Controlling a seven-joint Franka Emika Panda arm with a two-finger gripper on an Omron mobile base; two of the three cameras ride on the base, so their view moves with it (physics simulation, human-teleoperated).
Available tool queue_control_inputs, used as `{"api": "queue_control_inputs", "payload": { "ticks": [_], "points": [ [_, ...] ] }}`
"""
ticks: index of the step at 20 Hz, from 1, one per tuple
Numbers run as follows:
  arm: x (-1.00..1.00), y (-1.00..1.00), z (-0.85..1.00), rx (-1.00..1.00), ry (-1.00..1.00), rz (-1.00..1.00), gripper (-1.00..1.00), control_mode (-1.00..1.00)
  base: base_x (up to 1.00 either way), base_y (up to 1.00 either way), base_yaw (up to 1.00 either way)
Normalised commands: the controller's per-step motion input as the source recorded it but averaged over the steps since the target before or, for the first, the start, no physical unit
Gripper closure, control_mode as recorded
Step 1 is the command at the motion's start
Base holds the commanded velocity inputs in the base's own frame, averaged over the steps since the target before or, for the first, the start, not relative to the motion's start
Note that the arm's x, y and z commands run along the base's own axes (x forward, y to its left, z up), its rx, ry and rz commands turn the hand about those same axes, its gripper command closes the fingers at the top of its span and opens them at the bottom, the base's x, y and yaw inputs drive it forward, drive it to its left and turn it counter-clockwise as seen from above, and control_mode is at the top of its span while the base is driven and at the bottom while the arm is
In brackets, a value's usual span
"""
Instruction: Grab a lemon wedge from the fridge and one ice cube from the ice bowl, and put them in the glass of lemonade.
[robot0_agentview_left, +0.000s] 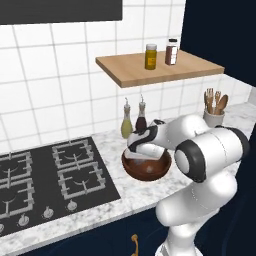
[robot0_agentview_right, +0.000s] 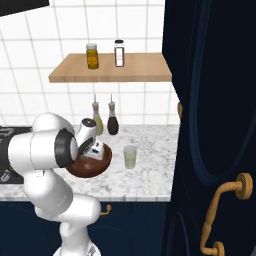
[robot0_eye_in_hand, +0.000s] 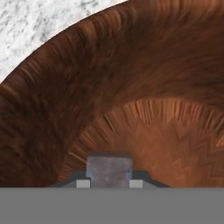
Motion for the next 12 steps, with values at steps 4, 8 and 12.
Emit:
{"api": "queue_control_inputs", "payload": {
  "ticks": [4,8,12],
  "points": [
    [-0.32,-0.03,0.62,0.00,-0.01,0.04,1.00,-1.00,0.00,0.00,0.00],
    [-0.26,-0.03,0.77,-0.04,0.00,0.02,1.00,-1.00,0.00,0.00,0.00],
    [-0.20,-0.06,0.77,-0.12,0.01,0.00,1.00,-1.00,0.00,0.00,0.00]
  ]
}}
